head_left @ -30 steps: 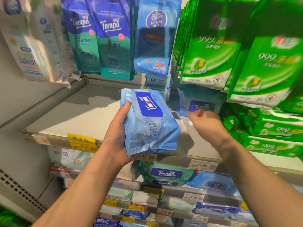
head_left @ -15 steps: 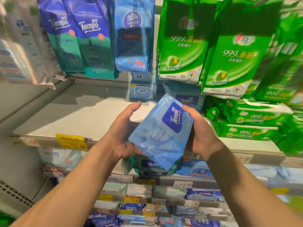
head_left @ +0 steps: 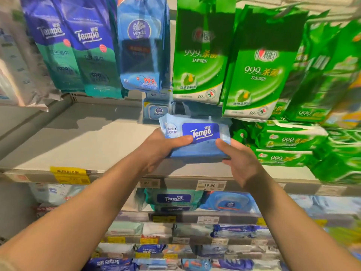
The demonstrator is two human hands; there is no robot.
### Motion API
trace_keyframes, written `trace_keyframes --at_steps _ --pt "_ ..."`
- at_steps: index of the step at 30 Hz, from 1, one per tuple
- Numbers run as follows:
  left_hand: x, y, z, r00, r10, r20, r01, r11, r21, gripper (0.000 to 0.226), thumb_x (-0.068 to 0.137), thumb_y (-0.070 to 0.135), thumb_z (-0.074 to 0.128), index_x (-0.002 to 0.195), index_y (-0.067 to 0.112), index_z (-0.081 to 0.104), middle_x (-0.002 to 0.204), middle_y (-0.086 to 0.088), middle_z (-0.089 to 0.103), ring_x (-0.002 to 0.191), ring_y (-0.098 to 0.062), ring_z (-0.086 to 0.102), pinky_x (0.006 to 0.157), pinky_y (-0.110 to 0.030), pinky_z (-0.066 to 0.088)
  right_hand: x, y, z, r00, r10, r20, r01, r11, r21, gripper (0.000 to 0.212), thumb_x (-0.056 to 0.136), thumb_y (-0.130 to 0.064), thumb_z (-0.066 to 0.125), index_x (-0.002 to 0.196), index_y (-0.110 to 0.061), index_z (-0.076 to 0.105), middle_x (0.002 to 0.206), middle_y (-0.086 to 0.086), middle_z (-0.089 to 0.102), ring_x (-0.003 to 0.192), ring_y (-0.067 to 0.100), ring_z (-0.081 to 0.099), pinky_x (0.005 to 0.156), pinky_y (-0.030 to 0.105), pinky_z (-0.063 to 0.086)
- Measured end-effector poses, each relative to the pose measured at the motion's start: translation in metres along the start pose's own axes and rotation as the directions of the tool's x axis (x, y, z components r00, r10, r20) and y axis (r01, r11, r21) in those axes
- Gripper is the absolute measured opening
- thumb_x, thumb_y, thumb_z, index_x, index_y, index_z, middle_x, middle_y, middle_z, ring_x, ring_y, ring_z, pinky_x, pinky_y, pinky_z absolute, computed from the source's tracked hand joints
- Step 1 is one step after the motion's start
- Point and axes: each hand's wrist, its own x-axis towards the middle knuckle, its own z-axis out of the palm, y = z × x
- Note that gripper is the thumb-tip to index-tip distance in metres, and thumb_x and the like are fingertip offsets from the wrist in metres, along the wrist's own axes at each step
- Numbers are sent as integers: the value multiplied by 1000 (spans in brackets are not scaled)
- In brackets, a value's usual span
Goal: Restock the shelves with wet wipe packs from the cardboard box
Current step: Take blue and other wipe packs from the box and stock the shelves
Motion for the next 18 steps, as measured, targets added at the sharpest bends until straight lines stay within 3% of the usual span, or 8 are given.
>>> trace_keyframes --at_steps 3,5,7,11,13,15,18 --pt "14 -8 -4 996 67 53 -73 991 115 64 74 16 88 131 10 61 120 -9 75 112 -29 72 97 -46 58 5 7 -11 994 -103 26 106 978 -177 13 92 -23 75 104 -24 79 106 0 79 103 22 73 91 40 57" --pt "22 -11 -5 998 50 38 -56 982 178 82 67 21 93 137 12 51 121 -6 75 113 -29 71 100 -56 55 7 8 -16 985 -175 -7 162 924 -347 13 92 -20 76 95 -32 78 99 -8 79 93 13 72 88 36 55" --pt "29 -16 -6 998 40 48 -50 973 225 95 61 21 98 139 14 44 121 -6 74 112 -33 71 97 -65 53 8 10 -18 975 -218 -37 178 876 -448 18 91 -16 76 92 -34 75 94 -11 79 90 15 73 84 36 57" --pt "34 -24 -5 992 51 119 -76 973 218 84 70 0 92 135 19 43 118 -9 74 108 -31 73 77 -50 61 10 16 -21 980 -174 -93 96 832 -546 10 90 -13 75 98 -19 77 95 -1 79 95 25 74 89 45 58" --pt "34 -27 -5 987 79 143 -110 967 231 77 73 -1 89 134 19 46 118 -9 74 107 -31 73 77 -50 59 11 20 -23 982 -155 -108 57 788 -613 11 91 -19 73 98 -12 75 94 4 78 93 28 72 87 48 58" --pt "34 -29 -9 989 135 57 -145 951 274 77 69 11 95 132 17 50 120 -4 73 109 -27 72 85 -45 62 9 22 -24 977 -183 -108 71 760 -646 17 90 -24 72 97 -9 71 92 8 77 92 30 72 85 50 57" --pt "28 -32 -16 961 161 -224 -52 903 426 104 48 55 100 132 19 50 125 -1 60 109 -21 66 89 -41 60 6 23 -23 966 -238 -97 107 716 -690 14 92 -26 72 98 -14 71 90 1 76 87 22 71 82 39 57"
